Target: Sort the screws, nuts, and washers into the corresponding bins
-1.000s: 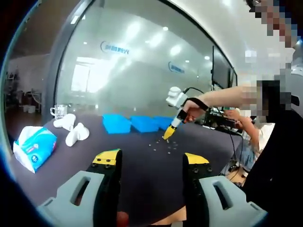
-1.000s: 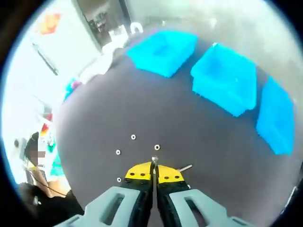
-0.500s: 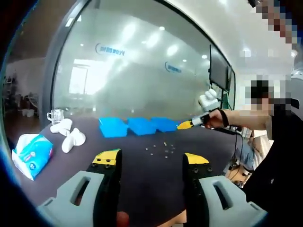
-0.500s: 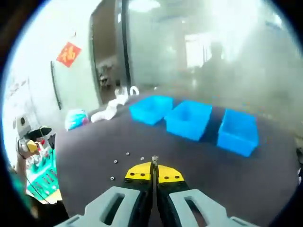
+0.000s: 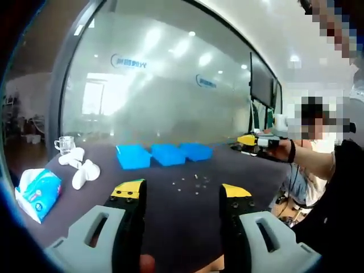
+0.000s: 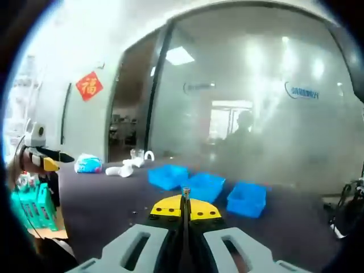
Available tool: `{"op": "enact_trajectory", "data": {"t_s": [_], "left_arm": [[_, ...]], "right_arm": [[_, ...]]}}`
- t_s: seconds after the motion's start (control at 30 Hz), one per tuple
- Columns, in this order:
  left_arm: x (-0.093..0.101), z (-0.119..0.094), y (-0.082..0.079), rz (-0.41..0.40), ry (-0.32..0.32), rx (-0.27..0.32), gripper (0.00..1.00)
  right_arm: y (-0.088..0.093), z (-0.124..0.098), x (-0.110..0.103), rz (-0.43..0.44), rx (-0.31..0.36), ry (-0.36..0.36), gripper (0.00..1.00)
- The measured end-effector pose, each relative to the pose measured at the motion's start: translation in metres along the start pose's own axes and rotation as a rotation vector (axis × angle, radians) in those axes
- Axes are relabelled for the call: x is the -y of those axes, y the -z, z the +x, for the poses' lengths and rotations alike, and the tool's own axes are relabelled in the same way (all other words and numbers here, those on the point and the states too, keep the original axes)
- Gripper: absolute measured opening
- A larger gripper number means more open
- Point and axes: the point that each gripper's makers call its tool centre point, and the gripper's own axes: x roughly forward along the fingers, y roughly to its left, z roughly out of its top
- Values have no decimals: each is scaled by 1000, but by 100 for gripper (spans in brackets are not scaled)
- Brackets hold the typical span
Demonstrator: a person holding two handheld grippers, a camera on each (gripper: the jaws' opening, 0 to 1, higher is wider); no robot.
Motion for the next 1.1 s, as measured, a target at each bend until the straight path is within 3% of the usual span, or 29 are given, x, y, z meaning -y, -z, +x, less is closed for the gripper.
{"op": "enact_trajectory", "data": {"t_s": [0.1,0.27,0.53,0.7,1.1], "left_arm": [[2,2,0,5,3,-3,51],[3,4,0,10,4,-11,51],[6,7,1,13,8,-17,51],[4,6,2,16,1,-18,51],[-3,-1,3,9,-11,-9,51]], "right_arm": [[0,-9,5,-32,21,43,0],[3,-20,11,-7,40,76,0],[-1,-14,42,31,60,139,0],[-7,2,63,27,70,164,0],[-1,74,101,37,20,166,0]]}}
